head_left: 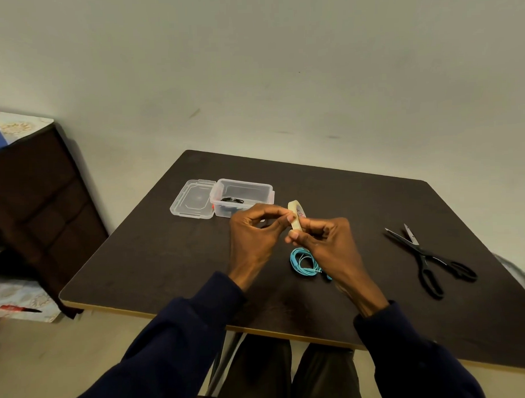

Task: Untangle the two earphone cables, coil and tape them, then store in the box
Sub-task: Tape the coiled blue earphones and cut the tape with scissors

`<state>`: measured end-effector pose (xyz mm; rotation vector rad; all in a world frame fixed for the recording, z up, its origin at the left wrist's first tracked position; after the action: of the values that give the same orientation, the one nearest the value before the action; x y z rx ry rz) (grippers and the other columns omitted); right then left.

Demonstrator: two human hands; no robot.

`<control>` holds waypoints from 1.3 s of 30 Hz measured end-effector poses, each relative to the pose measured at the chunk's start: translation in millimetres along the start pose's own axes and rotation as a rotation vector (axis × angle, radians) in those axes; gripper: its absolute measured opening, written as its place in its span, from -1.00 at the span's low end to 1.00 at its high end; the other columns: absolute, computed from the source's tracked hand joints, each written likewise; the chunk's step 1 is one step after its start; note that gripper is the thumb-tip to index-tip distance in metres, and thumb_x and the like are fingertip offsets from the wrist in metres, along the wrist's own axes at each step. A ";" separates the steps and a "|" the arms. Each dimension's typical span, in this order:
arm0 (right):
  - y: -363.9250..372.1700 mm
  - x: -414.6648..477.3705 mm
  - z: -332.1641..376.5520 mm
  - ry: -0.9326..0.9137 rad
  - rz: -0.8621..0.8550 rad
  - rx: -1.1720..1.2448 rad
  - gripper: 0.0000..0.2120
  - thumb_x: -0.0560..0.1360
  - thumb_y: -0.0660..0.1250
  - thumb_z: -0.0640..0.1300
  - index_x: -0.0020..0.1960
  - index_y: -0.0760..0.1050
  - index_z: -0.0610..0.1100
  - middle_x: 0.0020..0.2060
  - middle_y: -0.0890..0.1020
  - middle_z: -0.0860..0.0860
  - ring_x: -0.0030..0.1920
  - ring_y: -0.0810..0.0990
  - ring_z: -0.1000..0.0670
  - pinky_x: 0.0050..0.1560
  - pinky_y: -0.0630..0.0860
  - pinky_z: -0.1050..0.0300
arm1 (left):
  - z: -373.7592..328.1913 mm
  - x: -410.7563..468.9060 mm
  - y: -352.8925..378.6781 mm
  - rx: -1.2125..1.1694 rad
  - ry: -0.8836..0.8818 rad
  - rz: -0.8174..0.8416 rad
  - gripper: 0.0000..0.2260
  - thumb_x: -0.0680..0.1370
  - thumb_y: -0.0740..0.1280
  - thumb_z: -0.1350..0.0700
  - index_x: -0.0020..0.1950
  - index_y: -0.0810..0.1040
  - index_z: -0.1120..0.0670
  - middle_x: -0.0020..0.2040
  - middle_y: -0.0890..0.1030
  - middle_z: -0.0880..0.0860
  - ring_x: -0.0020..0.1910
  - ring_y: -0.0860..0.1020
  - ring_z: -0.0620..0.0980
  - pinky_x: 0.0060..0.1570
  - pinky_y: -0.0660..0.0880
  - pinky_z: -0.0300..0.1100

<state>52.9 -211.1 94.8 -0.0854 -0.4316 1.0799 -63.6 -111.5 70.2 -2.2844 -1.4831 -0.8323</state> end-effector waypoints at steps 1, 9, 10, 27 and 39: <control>0.8 0.3 0.5 -0.007 0.001 0.000 -0.79 0.47 0.46 -0.24 0.03 0.66 0.02 -0.18 0.75 0.02 -0.12 0.74 0.02 -0.01 0.66 0.14 | 0.0 0.4 -0.6 -0.003 -0.001 -0.003 -0.89 0.46 0.52 0.27 -0.05 0.69 0.12 -0.12 0.71 -0.07 -0.08 0.69 -0.10 -0.05 0.60 -0.28; 1.3 3.8 4.6 -0.021 0.012 0.002 -0.83 0.48 0.45 -0.24 0.01 0.67 -0.01 -0.20 0.75 0.02 -0.13 0.73 0.03 -0.06 0.64 0.20 | 1.5 5.8 -4.2 0.010 -0.031 0.001 -0.84 0.46 0.53 0.21 0.03 0.70 0.12 -0.04 0.72 0.01 0.01 0.69 -0.04 -0.03 0.64 -0.20; 2.0 3.8 2.6 -0.014 0.010 -0.006 -0.84 0.48 0.45 -0.23 0.02 0.67 -0.03 -0.19 0.75 0.02 -0.13 0.73 0.03 -0.06 0.64 0.20 | 1.9 5.0 -5.3 0.027 -0.027 0.005 -0.85 0.46 0.53 0.22 0.02 0.70 0.15 -0.04 0.72 0.03 0.00 0.69 -0.05 -0.04 0.64 -0.21; -4.8 5.8 9.8 -0.035 0.035 -0.044 -0.79 0.47 0.46 -0.25 0.11 0.67 -0.16 -0.18 0.75 0.06 -0.10 0.73 0.11 -0.07 0.60 0.31 | -3.7 11.0 -6.8 -0.039 -0.079 0.010 -0.84 0.47 0.51 0.15 0.03 0.71 -0.01 -0.03 0.74 -0.04 0.02 0.69 -0.01 0.00 0.64 -0.14; -1.4 5.7 5.7 -0.007 0.034 -0.116 -0.85 0.47 0.47 -0.21 0.03 0.70 -0.14 -0.14 0.75 0.03 -0.10 0.72 0.13 -0.03 0.61 0.29 | -1.9 13.6 -12.9 0.386 0.231 0.095 -0.77 0.50 0.44 0.04 0.03 0.68 0.17 -0.06 0.68 0.08 -0.13 0.60 -0.24 -0.06 0.57 -0.43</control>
<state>54.2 -207.6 102.1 -0.1923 -0.5001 1.0884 -71.7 -96.9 79.1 -1.8906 -1.2916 -0.6851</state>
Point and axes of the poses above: each hand's wrist, its own x-axis towards the middle knuckle, its own y-axis out of the palm, z = x × y, the point moved 1 cm from there along x, towards the middle knuckle
